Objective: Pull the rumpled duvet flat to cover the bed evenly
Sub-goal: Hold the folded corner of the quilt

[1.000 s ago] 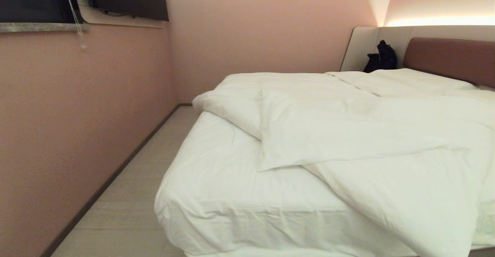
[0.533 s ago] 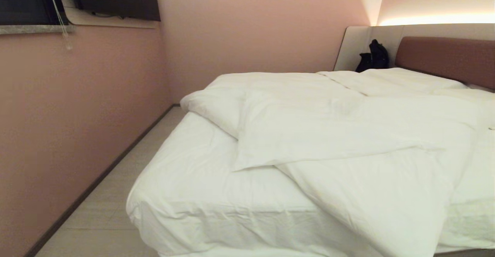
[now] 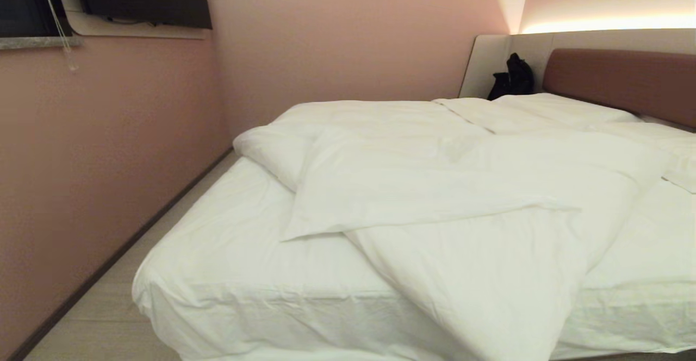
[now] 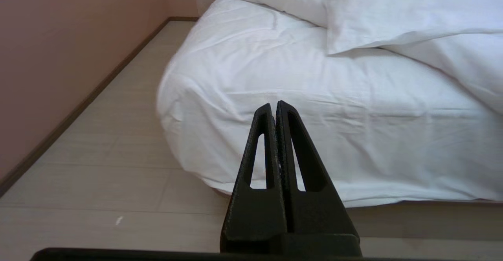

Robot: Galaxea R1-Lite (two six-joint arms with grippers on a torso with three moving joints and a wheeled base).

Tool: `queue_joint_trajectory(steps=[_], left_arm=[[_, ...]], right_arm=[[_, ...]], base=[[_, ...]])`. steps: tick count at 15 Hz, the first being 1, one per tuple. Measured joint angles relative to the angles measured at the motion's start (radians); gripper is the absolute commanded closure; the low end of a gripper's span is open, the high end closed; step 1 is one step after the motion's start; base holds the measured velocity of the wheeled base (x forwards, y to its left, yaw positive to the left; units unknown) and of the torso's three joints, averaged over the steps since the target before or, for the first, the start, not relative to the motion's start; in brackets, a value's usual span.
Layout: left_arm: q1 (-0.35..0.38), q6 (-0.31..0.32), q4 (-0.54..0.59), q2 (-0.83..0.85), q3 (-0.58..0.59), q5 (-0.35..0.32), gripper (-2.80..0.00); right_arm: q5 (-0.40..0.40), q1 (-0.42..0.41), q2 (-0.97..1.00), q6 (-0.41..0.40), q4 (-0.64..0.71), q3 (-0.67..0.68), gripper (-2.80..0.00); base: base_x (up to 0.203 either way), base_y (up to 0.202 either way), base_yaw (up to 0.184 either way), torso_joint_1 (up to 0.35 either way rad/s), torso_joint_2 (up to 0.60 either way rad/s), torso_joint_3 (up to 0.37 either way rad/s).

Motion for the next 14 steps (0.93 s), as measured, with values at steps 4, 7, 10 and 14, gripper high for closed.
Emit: queue_joint_trajectory(steps=[4, 7, 10, 14], left_arm=[[0.0, -0.004, 0.0, 0.0, 0.0, -0.001, 0.0], [0.0, -0.001, 0.0, 0.0, 0.0, -0.002, 0.0], [0.0, -0.006, 0.0, 0.0, 0.0, -0.001, 0.0], [0.0, -0.007, 0.0, 0.0, 0.0, -0.002, 0.0]], right_arm=[[0.0, 0.0, 0.0, 0.001, 0.0, 0.0, 0.0], [0.0, 0.0, 0.0, 0.0, 0.0, 0.0, 0.0], [0.0, 0.0, 0.0, 0.0, 0.0, 0.0, 0.0], [0.0, 0.0, 0.0, 0.0, 0.0, 0.0, 0.0]], base=[[0.0, -0.055, -0.002, 0.001, 0.0, 0.0], [0.0, 0.0, 0.0, 0.0, 0.0, 0.0], [0.0, 0.0, 0.0, 0.0, 0.0, 0.0], [0.0, 0.0, 0.0, 0.0, 0.0, 0.0]])
